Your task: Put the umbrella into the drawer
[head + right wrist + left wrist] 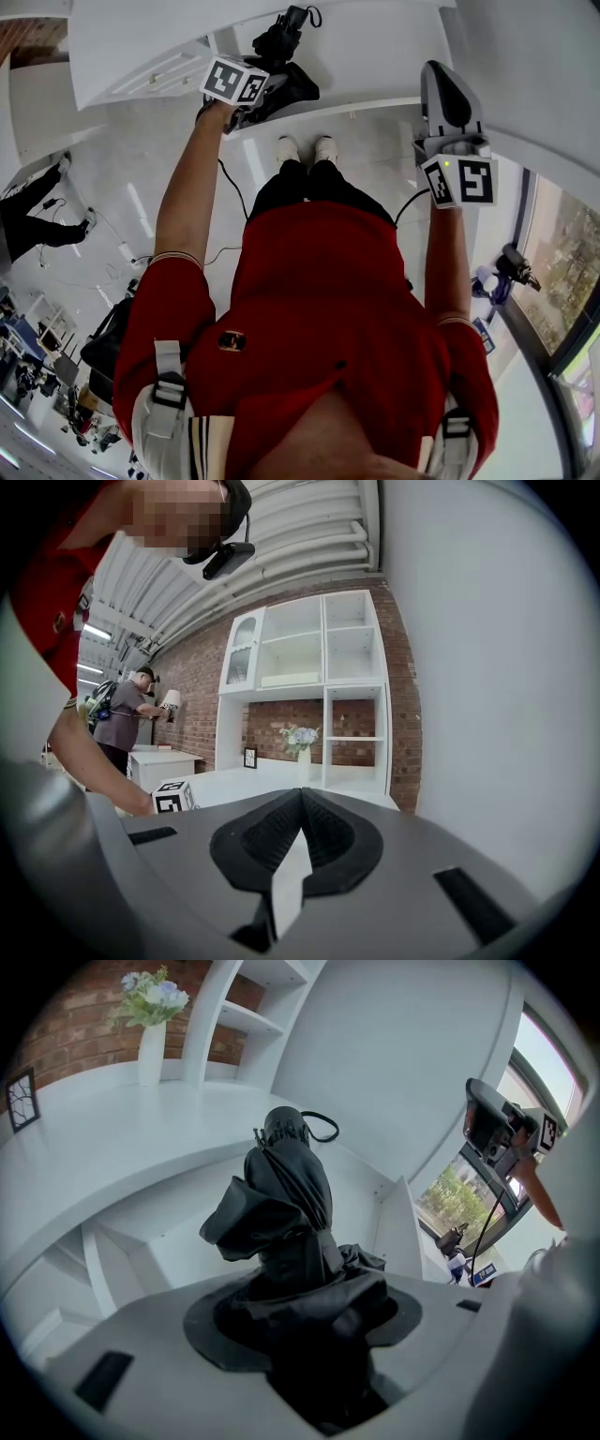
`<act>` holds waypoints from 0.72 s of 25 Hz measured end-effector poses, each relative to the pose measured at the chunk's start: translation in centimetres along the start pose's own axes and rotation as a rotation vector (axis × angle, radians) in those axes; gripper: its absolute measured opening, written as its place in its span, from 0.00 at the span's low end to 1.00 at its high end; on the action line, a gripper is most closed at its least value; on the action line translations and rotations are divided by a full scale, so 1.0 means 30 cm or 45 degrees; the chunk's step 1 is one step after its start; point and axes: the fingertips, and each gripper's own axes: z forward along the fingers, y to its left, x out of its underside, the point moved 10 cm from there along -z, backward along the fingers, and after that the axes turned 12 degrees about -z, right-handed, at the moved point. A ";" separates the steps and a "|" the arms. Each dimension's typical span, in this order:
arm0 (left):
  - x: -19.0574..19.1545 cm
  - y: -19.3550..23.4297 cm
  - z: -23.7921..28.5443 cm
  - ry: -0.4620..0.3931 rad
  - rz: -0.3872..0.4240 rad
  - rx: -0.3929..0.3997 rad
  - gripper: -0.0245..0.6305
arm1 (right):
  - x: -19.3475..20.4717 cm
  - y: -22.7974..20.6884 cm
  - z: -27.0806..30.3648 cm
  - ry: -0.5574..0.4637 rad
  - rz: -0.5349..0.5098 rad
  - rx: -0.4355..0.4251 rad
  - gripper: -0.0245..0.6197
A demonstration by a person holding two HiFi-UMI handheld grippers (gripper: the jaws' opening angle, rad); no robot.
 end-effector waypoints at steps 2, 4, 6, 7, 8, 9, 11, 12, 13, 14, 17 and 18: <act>0.005 0.010 0.021 0.041 -0.010 -0.003 0.42 | 0.002 0.002 0.013 0.007 0.001 0.002 0.04; 0.008 0.017 0.038 0.069 -0.034 -0.019 0.42 | 0.002 -0.002 0.017 0.012 0.002 0.005 0.04; 0.008 0.022 0.051 0.095 -0.066 -0.037 0.42 | 0.005 -0.008 0.016 0.018 0.003 0.010 0.04; 0.008 0.023 0.057 0.111 -0.078 -0.045 0.42 | 0.007 -0.012 0.014 0.021 0.004 0.012 0.04; 0.007 0.024 0.064 0.126 -0.089 -0.052 0.42 | 0.009 -0.016 0.013 0.024 0.006 0.014 0.04; 0.006 0.025 0.071 0.138 -0.100 -0.060 0.42 | 0.012 -0.021 0.012 0.026 0.008 0.016 0.04; 0.004 0.027 0.083 0.150 -0.128 -0.078 0.42 | 0.017 -0.028 0.011 0.032 0.010 0.017 0.04; 0.002 0.029 0.088 0.152 -0.146 -0.087 0.42 | 0.021 -0.031 0.012 0.036 0.011 0.017 0.04; -0.002 0.032 0.093 0.153 -0.165 -0.096 0.42 | 0.023 -0.033 0.016 0.039 0.011 0.017 0.04; -0.006 0.038 0.098 0.152 -0.189 -0.108 0.42 | 0.025 -0.033 0.022 0.041 0.011 0.017 0.04; -0.018 0.061 0.106 0.143 -0.281 -0.171 0.42 | 0.021 -0.029 0.044 0.045 0.010 0.009 0.04; -0.020 0.067 0.109 0.138 -0.315 -0.199 0.42 | 0.019 -0.028 0.050 0.045 0.008 0.006 0.04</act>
